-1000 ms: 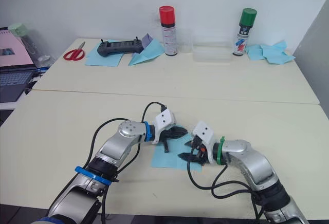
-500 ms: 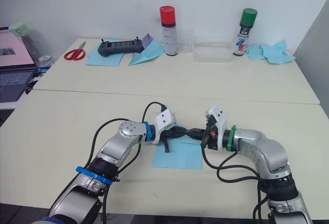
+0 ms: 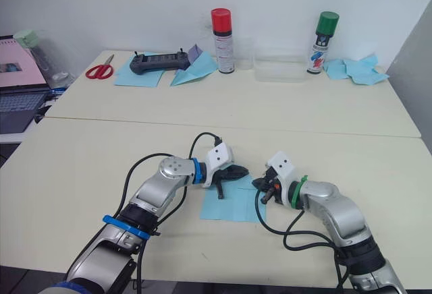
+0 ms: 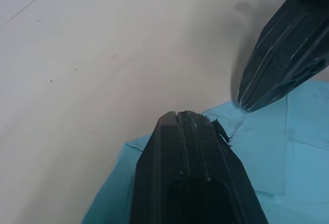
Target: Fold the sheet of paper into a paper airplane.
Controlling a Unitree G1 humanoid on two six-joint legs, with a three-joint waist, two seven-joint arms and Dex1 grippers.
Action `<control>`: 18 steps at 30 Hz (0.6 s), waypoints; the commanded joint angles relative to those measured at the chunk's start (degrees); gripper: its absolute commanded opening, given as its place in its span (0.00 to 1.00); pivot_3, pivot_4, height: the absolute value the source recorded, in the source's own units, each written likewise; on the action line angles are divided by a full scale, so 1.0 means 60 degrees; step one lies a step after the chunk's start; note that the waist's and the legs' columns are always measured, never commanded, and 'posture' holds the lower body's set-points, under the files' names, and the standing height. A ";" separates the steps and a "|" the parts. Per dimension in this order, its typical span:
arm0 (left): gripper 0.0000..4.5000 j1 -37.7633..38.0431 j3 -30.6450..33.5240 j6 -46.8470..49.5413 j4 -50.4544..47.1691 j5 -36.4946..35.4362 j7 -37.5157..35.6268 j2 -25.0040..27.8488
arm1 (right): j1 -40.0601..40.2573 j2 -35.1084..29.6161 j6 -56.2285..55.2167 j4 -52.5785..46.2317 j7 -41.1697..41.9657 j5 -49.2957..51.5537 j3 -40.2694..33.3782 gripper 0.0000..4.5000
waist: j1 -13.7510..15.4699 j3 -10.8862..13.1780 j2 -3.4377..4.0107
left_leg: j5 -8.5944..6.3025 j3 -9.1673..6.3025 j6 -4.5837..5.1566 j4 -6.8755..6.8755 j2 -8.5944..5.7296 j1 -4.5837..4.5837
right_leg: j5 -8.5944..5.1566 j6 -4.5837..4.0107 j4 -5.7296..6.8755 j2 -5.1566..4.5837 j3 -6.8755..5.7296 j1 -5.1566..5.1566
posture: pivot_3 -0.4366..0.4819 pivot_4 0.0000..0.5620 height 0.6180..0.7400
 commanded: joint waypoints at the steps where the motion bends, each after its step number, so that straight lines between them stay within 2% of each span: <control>1: 0.00 0.0125 -0.0285 0.0119 0.0402 0.0362 -0.0037 -0.0038 | 0.0535 -0.0416 0.0428 -0.0308 0.0140 0.0160 -0.0136 0.00 | 0.0007 -0.0001 -0.0001 | 0.0000 0.0000 0.0000 0.0000 0.0000 0.0000 | 0.0000 0.0000 0.0000 0.0000 0.0001 0.0000 | 0.48 0.27 1.00; 5: 0.00 0.0200 -0.0287 0.0089 0.0385 0.0380 -0.0063 -0.0028 | 0.0627 -0.0345 -0.0034 -0.0798 0.0349 0.0541 -0.0553 0.00 | 0.0026 -0.0004 -0.0003 | 0.0000 0.0001 0.0000 0.0000 0.0001 0.0005 | 0.0000 0.0000 0.0000 0.0000 0.0001 0.0002 | 0.48 0.27 1.00; 9: 0.00 0.0223 -0.0281 0.0058 0.0392 0.0408 -0.0038 -0.0031 | 0.0267 0.0512 -0.0660 -0.0803 0.0085 0.0964 -0.1113 0.00 | 0.0001 -0.0003 -0.0003 | 0.0000 0.0003 0.0000 -0.0003 0.0004 0.0001 | -0.0001 0.0000 0.0000 0.0004 0.0003 -0.0006 | 0.48 0.27 1.00; 13: 0.00 0.0235 -0.0280 0.0124 0.0298 0.0394 -0.0007 -0.0072 | 0.0046 0.0682 -0.0611 -0.0377 0.0074 0.0495 -0.0246 0.00 | 0.0003 -0.0003 -0.0003 | 0.0000 0.0003 0.0000 -0.0002 0.0003 0.0000 | -0.0001 0.0000 -0.0002 0.0002 0.0002 -0.0004 | 0.48 0.27 1.00; 18: 0.00 0.0204 -0.0217 0.0176 0.0192 0.0364 -0.0041 -0.0007 | -0.0142 0.0262 -0.0684 0.0230 0.0167 -0.0312 0.0785 0.00 | 0.0003 -0.0004 0.0000 | 0.0000 0.0003 0.0000 -0.0005 0.0003 -0.0003 | -0.0001 0.0000 -0.0003 0.0002 0.0002 -0.0010 | 0.48 0.27 1.00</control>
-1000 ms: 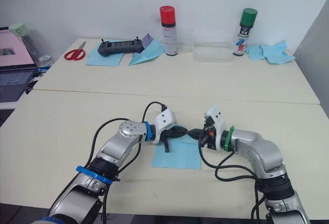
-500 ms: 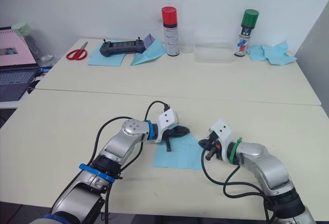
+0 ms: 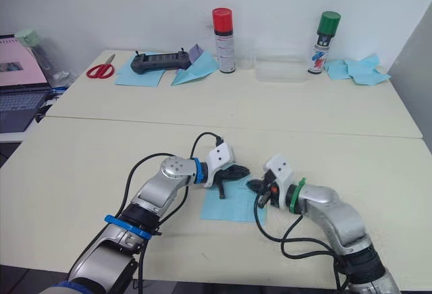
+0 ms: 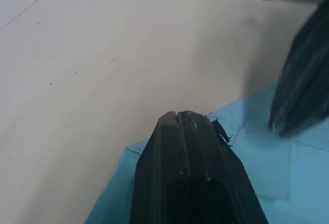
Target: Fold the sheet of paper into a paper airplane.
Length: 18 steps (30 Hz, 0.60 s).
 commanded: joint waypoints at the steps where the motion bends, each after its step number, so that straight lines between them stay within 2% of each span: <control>1: 0.00 0.0207 -0.0205 0.0235 0.0099 0.0281 -0.0065 0.0092 | -0.0175 -0.0154 -0.0060 0.0152 -0.0020 -0.0376 0.0278 0.00 | -0.0025 -0.0001 0.0002 | 0.0000 0.0004 0.0000 0.0000 0.0000 0.0001 | 0.0000 0.0000 0.0001 0.0000 0.0004 0.0001 | 0.48 0.27 1.00; 3: 0.00 0.0267 -0.0076 -0.0154 -0.0297 0.0049 -0.0251 0.0102 | -0.0161 -0.0130 -0.0007 0.0222 -0.0089 -0.0409 0.0301 0.00 | -0.0036 -0.0001 0.0001 | 0.0000 0.0001 0.0000 0.0002 0.0001 0.0003 | 0.0000 0.0000 0.0003 0.0001 0.0001 0.0002 | 0.48 0.27 1.00; 6: 0.00 0.0207 0.0368 0.0381 -0.0984 -0.0629 -0.0235 -0.0240 | -0.0126 -0.0083 -0.0023 0.0235 -0.0139 -0.0408 0.0259 0.00 | -0.0052 0.0001 0.0000 | 0.0000 0.0002 0.0000 0.0000 0.0002 0.0002 | 0.0000 0.0000 0.0003 0.0001 0.0003 -0.0001 | 0.48 0.27 1.00; 8: 0.00 0.0115 0.0310 0.0594 -0.1205 -0.0679 -0.0288 -0.0336 | -0.0138 -0.0065 -0.0025 0.0255 -0.0153 -0.0398 0.0231 0.00 | -0.0052 0.0005 -0.0003 | 0.0000 0.0000 0.0000 0.0001 0.0003 -0.0010 | 0.0000 0.0000 0.0003 0.0001 0.0000 -0.0009 | 0.48 0.27 1.00; 11: 0.00 0.0061 0.0070 0.0628 -0.0966 -0.0421 -0.0198 -0.0473 | -0.0157 -0.0076 -0.0007 0.0262 -0.0169 -0.0412 0.0217 0.00 | -0.0069 0.0004 -0.0003 | 0.0000 -0.0003 0.0000 0.0003 0.0002 -0.0022 | 0.0001 0.0000 0.0003 0.0001 -0.0002 -0.0018 | 0.48 0.27 1.00; 18: 0.00 0.0059 -0.0402 0.0279 -0.0024 0.0475 -0.0102 -0.0185 | -0.0151 -0.0070 0.0133 0.0215 -0.0291 -0.0387 0.0081 0.00 | -0.0079 0.0004 -0.0003 | 0.0000 -0.0007 0.0000 0.0003 0.0001 -0.0023 | 0.0001 0.0000 0.0002 0.0002 -0.0006 -0.0016 | 0.48 0.27 1.00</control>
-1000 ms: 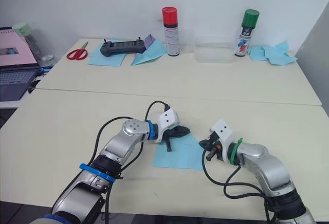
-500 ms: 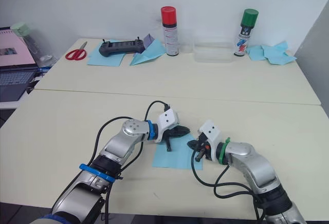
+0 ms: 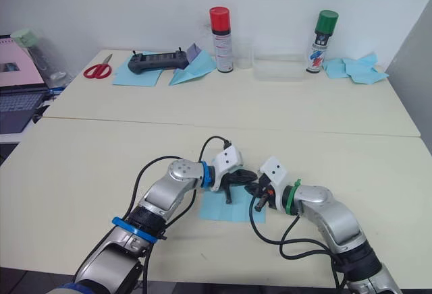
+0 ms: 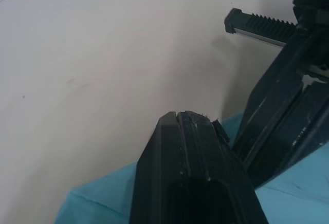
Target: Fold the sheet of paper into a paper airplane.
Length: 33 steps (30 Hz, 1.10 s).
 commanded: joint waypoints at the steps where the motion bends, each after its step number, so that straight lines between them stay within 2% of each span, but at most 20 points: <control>1: 0.00 -0.0002 -0.0186 -0.0178 0.0467 0.0504 0.0101 0.0316 | 0.0050 -0.0041 0.0262 0.0119 -0.0272 -0.0148 -0.0164 0.00 | -0.0001 -0.0001 0.0001 | 0.0000 0.0001 0.0000 0.0001 0.0000 0.0001 | 0.0000 0.0000 0.0000 0.0000 0.0001 0.0001 | 0.48 0.27 1.00; 12: 0.00 -0.0409 0.0762 -0.1262 0.1802 0.0524 0.1310 0.0826 | 0.0047 0.0187 0.0425 0.0034 -0.0462 -0.0107 -0.0138 0.00 | -0.0059 -0.0003 0.0002 | 0.0000 0.0004 0.0000 0.0000 0.0002 0.0027 | 0.0001 0.0000 0.0006 0.0001 0.0006 0.0017 | 0.48 0.27 1.00; 15: 0.00 -0.0437 0.1043 -0.1672 0.1686 0.0206 0.1313 0.0617 | 0.0049 0.0190 0.0415 0.0055 -0.0440 -0.0122 -0.0114 0.00 | -0.0057 -0.0002 0.0002 | 0.0000 0.0006 0.0000 0.0000 0.0001 0.0026 | 0.0001 0.0000 0.0005 0.0000 0.0007 0.0017 | 0.48 0.27 1.00; 18: 0.00 -0.0287 0.1361 -0.1384 0.0885 -0.0620 0.0827 0.0315 | -0.0012 0.0212 0.0416 0.0094 -0.0424 -0.0126 -0.0094 0.00 | -0.0059 -0.0001 0.0002 | 0.0000 0.0006 0.0000 -0.0001 0.0002 0.0025 | 0.0001 0.0000 0.0006 0.0001 0.0007 0.0014 | 0.48 0.27 1.00; 25: 0.00 0.0277 0.1184 -0.0546 -0.0436 -0.1133 0.0089 0.0236 | -0.0002 0.0182 0.0394 0.0058 -0.0372 -0.0122 -0.0069 0.00 | -0.0054 -0.0001 0.0001 | 0.0000 0.0004 0.0000 -0.0001 0.0002 0.0002 | 0.0001 0.0000 0.0005 0.0001 0.0003 -0.0003 | 0.48 0.27 1.00; 33: 0.00 0.0654 0.0389 -0.0609 -0.0118 -0.0061 0.0106 0.0633 | -0.0178 0.0410 -0.0043 -0.0045 -0.0420 0.0042 -0.0433 0.00 | -0.0053 0.0001 0.0000 | 0.0000 0.0000 0.0000 -0.0001 0.0002 -0.0001 | 0.0001 0.0000 0.0004 0.0001 0.0000 -0.0005 | 0.48 0.27 1.00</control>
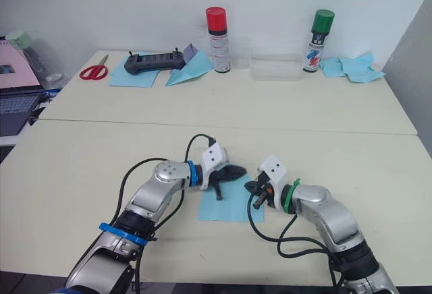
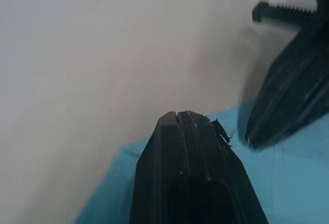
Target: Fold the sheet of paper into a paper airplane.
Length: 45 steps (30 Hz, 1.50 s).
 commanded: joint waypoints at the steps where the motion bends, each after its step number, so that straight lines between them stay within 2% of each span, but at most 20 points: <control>1: 0.00 0.0114 -0.0273 -0.0034 -0.0014 0.0319 -0.0111 0.0147 | -0.0175 0.0143 -0.0172 -0.0080 -0.0105 0.0058 -0.0316 0.00 | 0.0000 0.0000 0.0001 | 0.0000 0.0001 0.0000 0.0000 0.0000 0.0000 | 0.0000 0.0000 0.0000 0.0000 0.0001 0.0000 | 0.48 0.27 1.00; 9: 0.00 0.0019 -0.0050 -0.0217 0.0149 0.0292 0.0087 0.0126 | -0.0091 -0.0119 0.0300 0.0160 -0.0063 -0.0380 0.0251 0.00 | -0.0001 0.0000 0.0001 | 0.0000 0.0001 0.0000 -0.0002 0.0000 -0.0001 | 0.0000 0.0000 0.0000 0.0000 0.0001 -0.0003 | 0.48 0.27 1.00; 12: 0.00 -0.0031 0.0403 -0.0020 0.0004 -0.0096 0.0152 0.0154 | -0.0095 -0.0107 0.0313 0.0261 -0.0053 -0.0398 0.0278 0.00 | -0.0002 0.0000 0.0002 | 0.0000 0.0002 0.0000 -0.0001 0.0000 0.0000 | 0.0000 0.0000 0.0000 0.0000 0.0003 -0.0003 | 0.48 0.27 1.00; 15: 0.00 0.0057 0.1336 0.0774 -0.0632 -0.1054 0.0197 0.0237 | -0.0139 -0.0069 0.0227 0.0401 -0.0042 -0.0419 0.0277 0.00 | -0.0012 0.0000 0.0002 | 0.0000 0.0002 0.0000 -0.0002 0.0001 -0.0001 | 0.0000 0.0000 0.0000 0.0000 0.0002 -0.0006 | 0.48 0.27 1.00; 18: 0.15 0.0872 0.2830 0.2122 -0.1939 -0.2272 0.0391 0.0817 | -0.0193 -0.0053 0.0057 0.0601 -0.0015 -0.0483 0.0317 0.00 | -0.0075 0.0001 0.0002 | 0.0000 0.0001 0.0000 -0.0005 0.0010 -0.0017 | 0.0000 0.0000 0.0002 0.0003 -0.0001 -0.0026 | 0.48 0.27 1.00; 22: 0.42 0.1994 0.3813 0.3564 -0.3302 -0.3197 0.0808 0.1341 | -0.0252 -0.0019 -0.0012 0.0676 -0.0018 -0.0465 0.0283 0.00 | -0.0116 0.0002 0.0003 | 0.0000 -0.0007 0.0000 -0.0019 0.0020 -0.0016 | -0.0001 -0.0001 0.0007 0.0005 -0.0009 -0.0031 | 0.48 0.27 1.00; 27: 0.42 0.2474 0.4031 0.4377 -0.4018 -0.3762 0.0932 0.1586 | -0.0291 -0.0020 -0.0056 0.0748 0.0014 -0.0466 0.0242 0.00 | -0.0053 0.0010 -0.0012 | 0.0001 -0.0010 -0.0002 0.0006 0.0011 -0.0014 | 0.0003 -0.0002 0.0005 -0.0004 -0.0009 -0.0017 | 0.48 0.27 1.00; 31: 0.42 0.2947 0.4061 0.5147 -0.4593 -0.4471 0.1227 0.1284 | -0.0339 0.0030 -0.0119 0.0850 0.0030 -0.0466 0.0257 0.00 | -0.0052 0.0010 -0.0012 | 0.0003 0.0006 -0.0002 0.0007 0.0013 -0.0008 | 0.0014 -0.0004 0.0004 -0.0003 0.0005 -0.0018 | 0.48 0.27 1.00; 36: 0.42 0.2534 0.3137 0.4648 -0.3720 -0.3805 0.1590 0.0709 | -0.0463 0.0087 -0.0070 0.0908 0.0066 -0.0481 0.0293 0.00 | -0.0023 0.0009 -0.0012 | 0.0003 0.0003 -0.0002 0.0004 0.0017 -0.0008 | 0.0013 -0.0005 0.0005 0.0003 0.0001 -0.0022 | 0.48 0.27 1.00; 40: 0.42 0.2234 0.2939 0.4362 -0.3342 -0.3688 0.1508 0.0612 | -0.0479 0.0073 -0.0011 0.0866 0.0042 -0.0471 0.0257 0.00 | -0.0032 0.0009 -0.0012 | 0.0004 0.0008 -0.0002 0.0005 0.0014 -0.0006 | 0.0016 -0.0006 0.0005 0.0003 0.0006 -0.0022 | 0.48 0.27 1.00; 43: 0.29 0.2129 0.2763 0.4270 -0.3201 -0.3549 0.1395 0.0757 | -0.0443 0.0069 0.0025 0.0804 0.0008 -0.0455 0.0218 0.00 | -0.0030 0.0009 -0.0012 | 0.0004 0.0008 -0.0002 0.0004 0.0014 -0.0007 | 0.0015 -0.0006 0.0005 0.0003 0.0006 -0.0023 | 0.48 0.27 1.00; 45: 0.15 0.2092 0.2749 0.4135 -0.3063 -0.3367 0.1456 0.0849 | -0.0432 0.0079 0.0038 0.0785 -0.0018 -0.0452 0.0204 0.00 | -0.0031 0.0009 -0.0012 | 0.0004 0.0008 -0.0002 0.0003 0.0014 -0.0007 | 0.0015 -0.0006 0.0005 0.0003 0.0006 -0.0023 | 0.48 0.27 1.00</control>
